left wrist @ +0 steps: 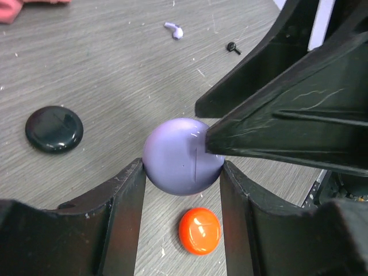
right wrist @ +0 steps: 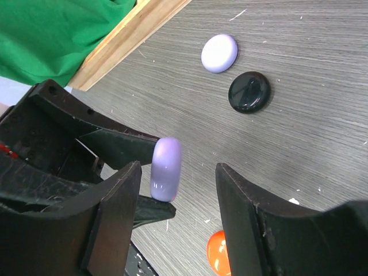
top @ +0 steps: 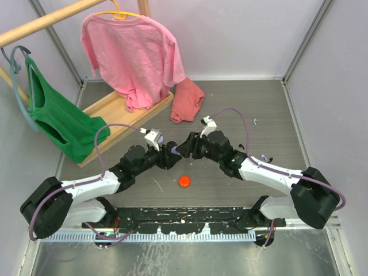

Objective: Insert the wireless bluetooth earbuds into the charging case
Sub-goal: Pick up the charging case at the center of the board.

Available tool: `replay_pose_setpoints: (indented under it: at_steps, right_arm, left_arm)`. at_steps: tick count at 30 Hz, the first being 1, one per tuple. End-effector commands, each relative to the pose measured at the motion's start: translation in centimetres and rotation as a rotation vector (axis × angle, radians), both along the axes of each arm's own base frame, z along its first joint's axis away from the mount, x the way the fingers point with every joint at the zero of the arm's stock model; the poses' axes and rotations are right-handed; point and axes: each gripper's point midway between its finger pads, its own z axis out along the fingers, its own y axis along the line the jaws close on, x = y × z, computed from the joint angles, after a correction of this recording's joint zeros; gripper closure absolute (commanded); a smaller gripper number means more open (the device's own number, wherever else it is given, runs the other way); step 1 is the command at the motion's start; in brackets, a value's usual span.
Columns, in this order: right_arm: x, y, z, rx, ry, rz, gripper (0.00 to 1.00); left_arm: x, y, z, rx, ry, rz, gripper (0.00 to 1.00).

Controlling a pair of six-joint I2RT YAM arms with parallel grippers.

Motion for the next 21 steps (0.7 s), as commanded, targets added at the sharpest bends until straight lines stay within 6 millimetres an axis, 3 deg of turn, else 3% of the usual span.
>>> replay_pose_setpoints:
  at_steps: [1, 11, 21]
  right_arm:
    - [0.8, 1.1, 2.5, 0.093, -0.038, -0.003, 0.40]
    - [0.0, 2.0, 1.0, 0.107, 0.026, 0.048, 0.47]
    - [-0.2, 1.7, 1.9, 0.039, -0.029, 0.093, 0.78]
  left_arm:
    - [0.7, -0.7, 3.1, -0.070, -0.121, -0.004, 0.62]
    - [0.8, -0.9, 3.0, -0.075, -0.132, 0.002, 0.62]
    - [0.4, -1.2, 2.9, -0.059, -0.130, -0.027, 0.53]
